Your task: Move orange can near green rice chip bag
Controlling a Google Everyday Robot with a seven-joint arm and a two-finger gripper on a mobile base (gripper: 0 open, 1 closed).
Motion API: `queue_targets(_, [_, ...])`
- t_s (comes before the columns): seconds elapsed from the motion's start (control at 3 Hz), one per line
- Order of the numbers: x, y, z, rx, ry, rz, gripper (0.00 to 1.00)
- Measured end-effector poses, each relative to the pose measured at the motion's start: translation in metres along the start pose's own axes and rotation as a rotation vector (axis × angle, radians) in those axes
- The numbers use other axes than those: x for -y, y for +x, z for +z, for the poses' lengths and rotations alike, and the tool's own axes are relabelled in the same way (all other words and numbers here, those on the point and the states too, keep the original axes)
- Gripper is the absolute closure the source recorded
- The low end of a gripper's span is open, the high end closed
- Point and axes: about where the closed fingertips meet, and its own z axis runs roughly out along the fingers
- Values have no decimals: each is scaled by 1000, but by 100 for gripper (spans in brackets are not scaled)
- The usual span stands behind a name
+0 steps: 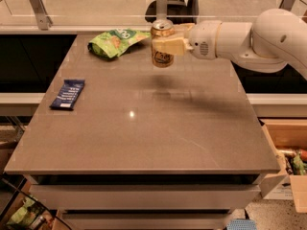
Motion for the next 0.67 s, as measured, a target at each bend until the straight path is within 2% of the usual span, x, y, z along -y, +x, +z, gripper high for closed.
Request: queue_targets(0.67, [27,-10,41,-13,-62,5,100])
